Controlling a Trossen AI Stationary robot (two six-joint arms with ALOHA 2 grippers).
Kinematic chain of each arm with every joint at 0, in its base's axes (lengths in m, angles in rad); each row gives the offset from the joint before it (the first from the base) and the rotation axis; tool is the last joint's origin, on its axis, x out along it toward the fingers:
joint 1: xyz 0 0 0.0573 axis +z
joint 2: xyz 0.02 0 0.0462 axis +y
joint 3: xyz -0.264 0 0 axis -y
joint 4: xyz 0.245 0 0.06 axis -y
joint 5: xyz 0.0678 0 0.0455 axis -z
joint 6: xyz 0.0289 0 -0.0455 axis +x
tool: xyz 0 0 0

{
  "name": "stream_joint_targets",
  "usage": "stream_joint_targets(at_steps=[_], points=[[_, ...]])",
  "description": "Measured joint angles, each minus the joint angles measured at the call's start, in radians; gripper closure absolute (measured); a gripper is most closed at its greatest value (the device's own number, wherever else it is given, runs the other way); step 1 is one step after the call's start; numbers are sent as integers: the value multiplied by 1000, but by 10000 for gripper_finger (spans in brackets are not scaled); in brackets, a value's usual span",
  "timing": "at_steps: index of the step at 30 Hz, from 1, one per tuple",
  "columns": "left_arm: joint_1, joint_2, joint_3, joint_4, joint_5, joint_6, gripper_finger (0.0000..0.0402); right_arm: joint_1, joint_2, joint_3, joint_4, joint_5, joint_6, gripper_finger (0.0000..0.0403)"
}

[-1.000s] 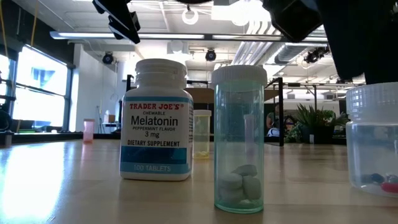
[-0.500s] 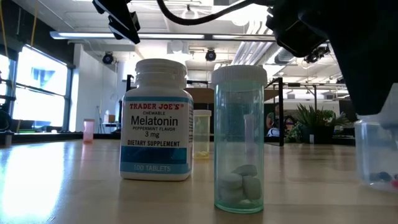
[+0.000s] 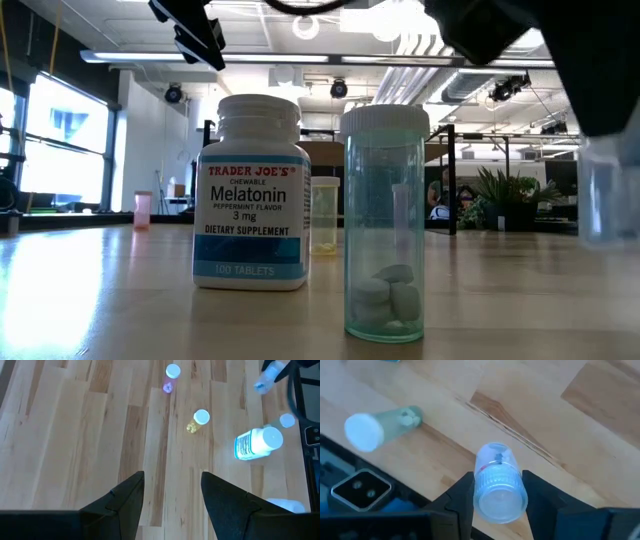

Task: Pick and place medicine bottles onto shelf by color
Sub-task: Put the middle transparent pill bottle on the shelf

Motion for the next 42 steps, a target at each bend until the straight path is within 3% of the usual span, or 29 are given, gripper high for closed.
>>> stream_joint_targets(at_steps=[11, 26, 42], points=[[0, 0, 0, 2, -2, 0, 216, -89, -1, 207, -290, 38, -195, 277], [14, 0, 0, 2, -4, 27, 216, -317, -2, 390, -439, 81, -589, 277], [150, 0, 0, 1, -4, 27, 216, -616, -2, 584, -603, 86, -978, 277]])
